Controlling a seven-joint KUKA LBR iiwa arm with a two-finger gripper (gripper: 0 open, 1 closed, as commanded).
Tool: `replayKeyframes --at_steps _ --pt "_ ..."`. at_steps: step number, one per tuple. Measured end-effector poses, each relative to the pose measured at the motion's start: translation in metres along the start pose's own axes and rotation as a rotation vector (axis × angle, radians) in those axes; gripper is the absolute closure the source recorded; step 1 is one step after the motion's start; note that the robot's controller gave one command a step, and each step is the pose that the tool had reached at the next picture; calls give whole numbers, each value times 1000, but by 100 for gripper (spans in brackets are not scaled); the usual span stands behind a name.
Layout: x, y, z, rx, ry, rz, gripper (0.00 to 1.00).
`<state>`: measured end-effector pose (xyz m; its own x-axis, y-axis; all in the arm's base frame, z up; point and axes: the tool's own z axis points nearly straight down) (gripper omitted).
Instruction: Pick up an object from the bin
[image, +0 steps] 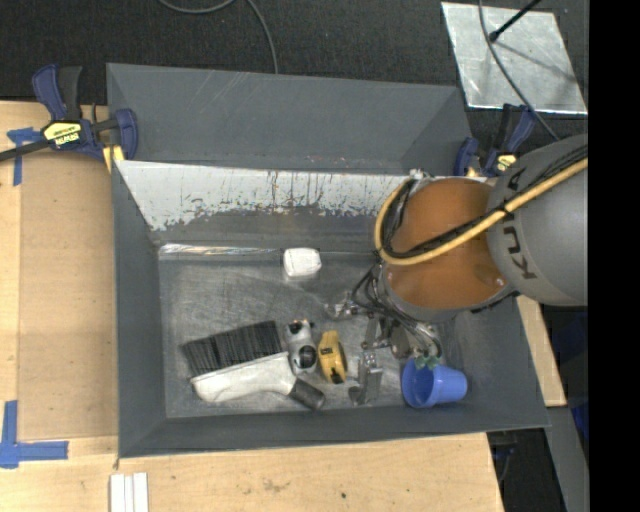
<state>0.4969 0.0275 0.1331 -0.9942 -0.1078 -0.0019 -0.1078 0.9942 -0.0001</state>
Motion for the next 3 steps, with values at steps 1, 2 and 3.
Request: replayKeyframes --at_steps 1,2,3 --pt "0 0 0 0 -1 0 0" --pt "-14 24 56 2 -11 -142 100" --pt "-14 24 56 2 -11 -142 100"
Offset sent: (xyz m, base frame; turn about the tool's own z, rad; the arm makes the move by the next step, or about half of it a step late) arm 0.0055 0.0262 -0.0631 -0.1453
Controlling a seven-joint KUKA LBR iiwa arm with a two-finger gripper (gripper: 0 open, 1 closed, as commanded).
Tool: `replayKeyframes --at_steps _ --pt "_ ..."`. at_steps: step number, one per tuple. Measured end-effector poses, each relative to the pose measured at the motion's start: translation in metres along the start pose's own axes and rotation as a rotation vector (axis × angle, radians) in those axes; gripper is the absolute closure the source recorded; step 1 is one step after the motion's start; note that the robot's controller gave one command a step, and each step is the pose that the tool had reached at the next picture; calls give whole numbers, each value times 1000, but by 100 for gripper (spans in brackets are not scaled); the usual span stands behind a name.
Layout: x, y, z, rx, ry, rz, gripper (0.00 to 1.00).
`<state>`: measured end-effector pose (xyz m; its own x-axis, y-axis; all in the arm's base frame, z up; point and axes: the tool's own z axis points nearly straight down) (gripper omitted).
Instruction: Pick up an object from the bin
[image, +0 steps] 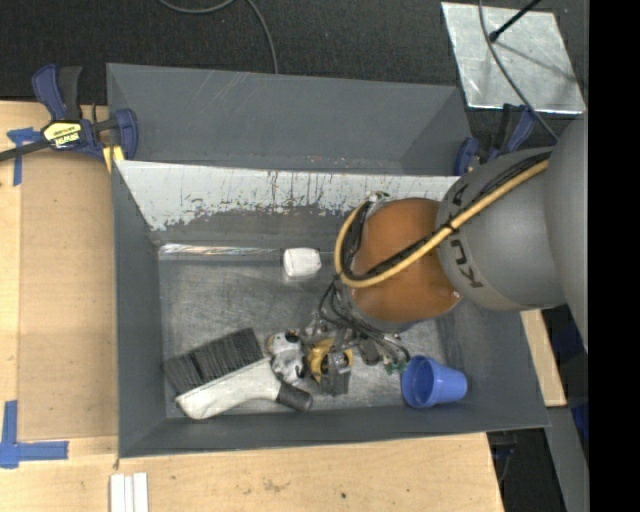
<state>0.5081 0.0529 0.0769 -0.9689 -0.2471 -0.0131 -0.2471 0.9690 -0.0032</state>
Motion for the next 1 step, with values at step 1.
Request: replayKeyframes --at_steps 1 --pt "-3 -4 -162 -2 8 34 100"
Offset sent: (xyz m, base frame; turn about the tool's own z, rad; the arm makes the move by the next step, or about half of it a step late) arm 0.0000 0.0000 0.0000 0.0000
